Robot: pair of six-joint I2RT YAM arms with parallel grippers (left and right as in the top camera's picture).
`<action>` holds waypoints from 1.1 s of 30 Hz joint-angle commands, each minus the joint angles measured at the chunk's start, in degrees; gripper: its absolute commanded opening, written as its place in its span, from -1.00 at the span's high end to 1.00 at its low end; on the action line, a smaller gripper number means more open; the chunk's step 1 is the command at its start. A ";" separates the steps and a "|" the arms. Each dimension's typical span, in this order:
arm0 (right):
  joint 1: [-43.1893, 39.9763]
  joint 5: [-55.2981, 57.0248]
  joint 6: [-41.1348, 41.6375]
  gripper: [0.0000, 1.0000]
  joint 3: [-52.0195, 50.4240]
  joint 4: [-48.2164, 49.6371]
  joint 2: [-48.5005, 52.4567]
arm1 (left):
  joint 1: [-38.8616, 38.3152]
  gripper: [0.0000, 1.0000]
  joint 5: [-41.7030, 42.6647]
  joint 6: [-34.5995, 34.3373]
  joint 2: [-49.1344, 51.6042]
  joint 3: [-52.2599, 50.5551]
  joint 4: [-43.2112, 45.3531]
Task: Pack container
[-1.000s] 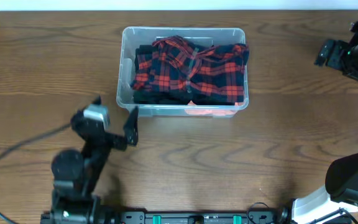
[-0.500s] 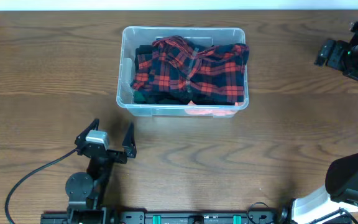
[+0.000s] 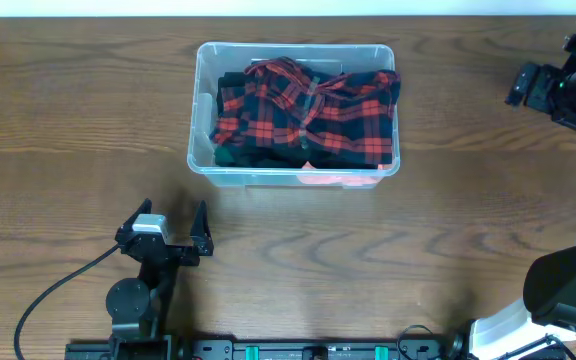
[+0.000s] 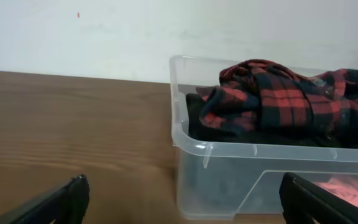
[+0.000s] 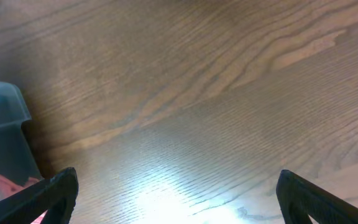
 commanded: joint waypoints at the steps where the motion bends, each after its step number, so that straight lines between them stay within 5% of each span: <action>1: -0.26 0.20 0.61 -0.98 0.37 -0.11 -0.55 | 0.31 -0.96 0.52 -0.48 -0.52 -0.83 -2.27; 33: 0.46 0.22 0.61 -0.98 0.35 -0.13 -1.44 | 0.31 -0.96 0.52 -0.48 -0.35 -0.83 -2.27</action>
